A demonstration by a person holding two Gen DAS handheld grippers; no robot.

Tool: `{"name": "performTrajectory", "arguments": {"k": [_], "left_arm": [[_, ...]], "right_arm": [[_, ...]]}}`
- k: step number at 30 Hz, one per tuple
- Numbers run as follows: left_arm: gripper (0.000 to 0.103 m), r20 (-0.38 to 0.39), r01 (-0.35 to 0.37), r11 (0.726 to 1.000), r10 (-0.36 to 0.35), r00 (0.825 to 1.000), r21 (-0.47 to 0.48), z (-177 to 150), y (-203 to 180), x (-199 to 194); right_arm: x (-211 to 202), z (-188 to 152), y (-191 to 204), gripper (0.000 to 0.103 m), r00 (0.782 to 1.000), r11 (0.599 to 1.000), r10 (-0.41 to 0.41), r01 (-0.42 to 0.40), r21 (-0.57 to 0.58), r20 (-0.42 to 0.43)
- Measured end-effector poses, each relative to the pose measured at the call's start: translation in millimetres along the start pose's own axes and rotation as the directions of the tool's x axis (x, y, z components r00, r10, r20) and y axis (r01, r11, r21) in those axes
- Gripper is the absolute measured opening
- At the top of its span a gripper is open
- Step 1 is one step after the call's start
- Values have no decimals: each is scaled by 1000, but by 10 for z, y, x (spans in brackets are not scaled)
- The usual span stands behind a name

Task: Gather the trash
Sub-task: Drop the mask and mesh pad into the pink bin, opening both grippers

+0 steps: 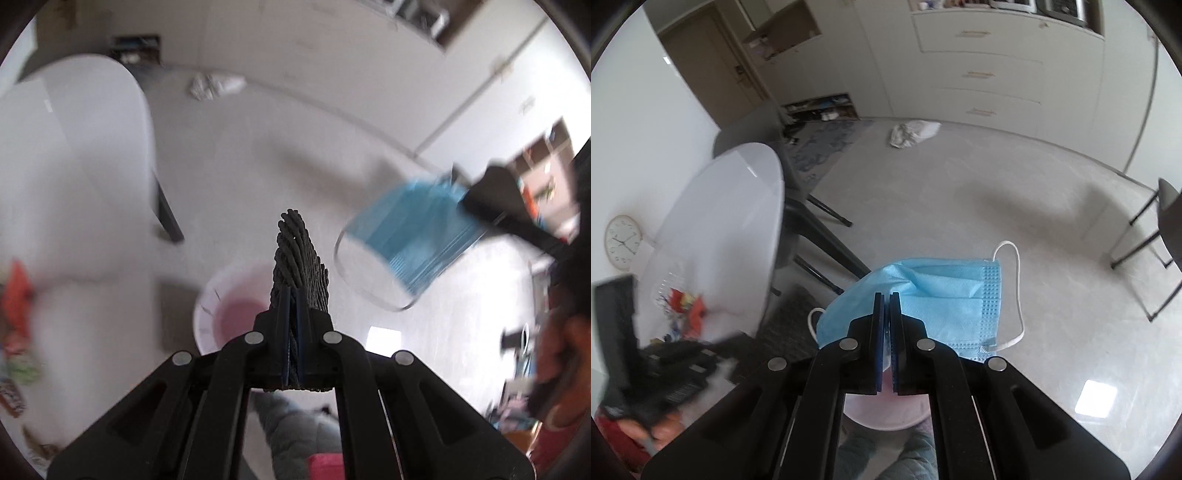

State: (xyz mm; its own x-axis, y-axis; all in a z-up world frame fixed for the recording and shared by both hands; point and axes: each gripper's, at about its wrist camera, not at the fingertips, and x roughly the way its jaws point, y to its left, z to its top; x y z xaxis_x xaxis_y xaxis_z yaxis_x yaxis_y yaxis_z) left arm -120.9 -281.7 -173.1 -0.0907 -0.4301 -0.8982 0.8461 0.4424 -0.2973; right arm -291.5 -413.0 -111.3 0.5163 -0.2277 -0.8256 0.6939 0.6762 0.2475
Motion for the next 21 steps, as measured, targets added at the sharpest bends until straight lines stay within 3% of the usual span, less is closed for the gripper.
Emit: {"name": "performTrajectory", "arguments": {"k": [2,6,9,10,11,13,21], "left_arm": [[3,-71,-30,999,31,997,21,-68,-55,386],[3,-209,-89,995,95,973,38,-106,-62,1118],[7,-269,-128,991,136,954,47,-200,59,1337],[17,-283,-139,989,145,948,43,-221,97,1390],[40,-286,-143,989,148,947,39,-239,125,1395],[64,-258,-166,986,169,951,34,-244,146,1388],[73,-256,-148,989,149,955,24,-260,103,1351]], "right_arm": [[54,-66,-109,4,1000,1000,0,1,8,-19],[195,-159,-239,4,998,1000,10,-9,11,-55],[305,-215,-293,4,997,1000,22,-22,4,-80],[339,-244,-307,4,996,1000,27,-27,2,-88],[355,-257,-322,4,995,999,32,-32,1,-94],[402,-280,-327,4,994,999,38,-38,-2,-107],[509,-367,-310,4,989,998,51,-53,-15,-140]]}}
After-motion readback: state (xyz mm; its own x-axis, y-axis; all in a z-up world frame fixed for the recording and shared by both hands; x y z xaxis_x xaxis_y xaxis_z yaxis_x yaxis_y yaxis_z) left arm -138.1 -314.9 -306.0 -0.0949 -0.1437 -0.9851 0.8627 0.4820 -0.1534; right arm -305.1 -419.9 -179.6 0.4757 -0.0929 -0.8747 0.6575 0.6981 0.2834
